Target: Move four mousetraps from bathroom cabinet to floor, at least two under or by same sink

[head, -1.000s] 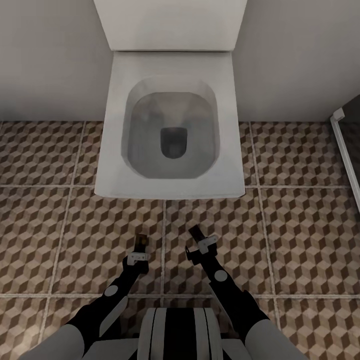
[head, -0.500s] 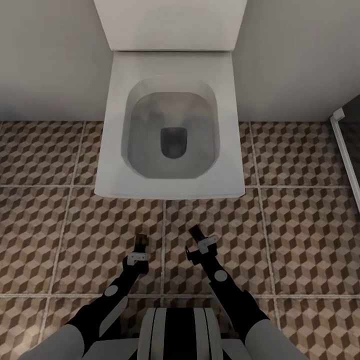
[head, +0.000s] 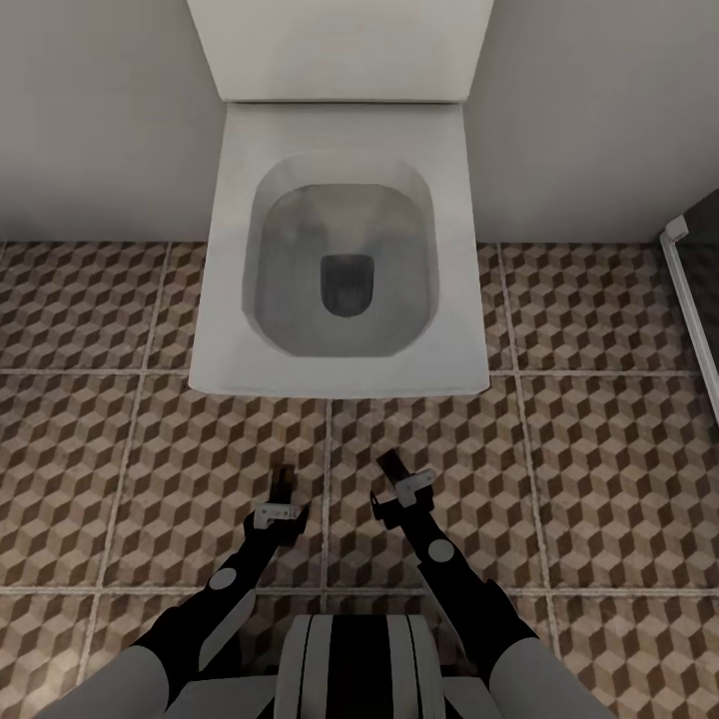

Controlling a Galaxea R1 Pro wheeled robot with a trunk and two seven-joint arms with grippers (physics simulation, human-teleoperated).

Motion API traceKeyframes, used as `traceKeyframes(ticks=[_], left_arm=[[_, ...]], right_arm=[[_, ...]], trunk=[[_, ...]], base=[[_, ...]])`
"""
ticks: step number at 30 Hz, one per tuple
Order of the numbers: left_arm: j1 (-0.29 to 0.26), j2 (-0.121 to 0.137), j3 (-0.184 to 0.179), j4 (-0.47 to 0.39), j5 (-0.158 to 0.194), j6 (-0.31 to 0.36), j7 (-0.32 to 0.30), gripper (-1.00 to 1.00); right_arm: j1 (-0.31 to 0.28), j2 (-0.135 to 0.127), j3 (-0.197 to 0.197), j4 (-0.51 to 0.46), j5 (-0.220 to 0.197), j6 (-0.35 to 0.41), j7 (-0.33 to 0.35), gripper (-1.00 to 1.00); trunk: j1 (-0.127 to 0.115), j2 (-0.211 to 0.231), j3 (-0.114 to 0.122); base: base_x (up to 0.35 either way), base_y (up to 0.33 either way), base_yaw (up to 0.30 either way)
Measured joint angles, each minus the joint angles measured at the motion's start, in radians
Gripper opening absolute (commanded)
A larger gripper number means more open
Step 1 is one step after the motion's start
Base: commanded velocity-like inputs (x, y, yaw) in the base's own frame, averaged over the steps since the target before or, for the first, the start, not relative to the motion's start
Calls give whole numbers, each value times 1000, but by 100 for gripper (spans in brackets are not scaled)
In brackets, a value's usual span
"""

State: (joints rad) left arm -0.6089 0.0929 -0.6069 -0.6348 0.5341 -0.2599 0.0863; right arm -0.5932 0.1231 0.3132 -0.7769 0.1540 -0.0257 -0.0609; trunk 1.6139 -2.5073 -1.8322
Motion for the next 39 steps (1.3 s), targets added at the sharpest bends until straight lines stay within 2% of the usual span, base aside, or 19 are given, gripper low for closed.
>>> traceKeyframes(ticks=[14, 16, 19, 39], left_arm=[[-1, 0, 0, 0, 0, 0, 0, 100], [-3, 0, -1, 0, -10, -9, -13, 100], [-3, -1, -3, -25, -13, 34, -18, 100], [-3, -1, -4, -18, -12, 35, -20, 100]], right_arm=[[0, 0, 1, 0, 0, 0, 0, 100], [0, 0, 0, 0, 0, 0, 0, 100], [0, 0, 0, 0, 0, 0, 0, 100], [0, 0, 0, 0, 0, 0, 0, 100]], trunk=[[0, 0, 0], [1, 0, 0], [1, 0, 0], [1, 0, 0]], base=[[-7, 0, 0], [-131, 0, 0], [-240, 0, 0], [-325, 0, 0]])
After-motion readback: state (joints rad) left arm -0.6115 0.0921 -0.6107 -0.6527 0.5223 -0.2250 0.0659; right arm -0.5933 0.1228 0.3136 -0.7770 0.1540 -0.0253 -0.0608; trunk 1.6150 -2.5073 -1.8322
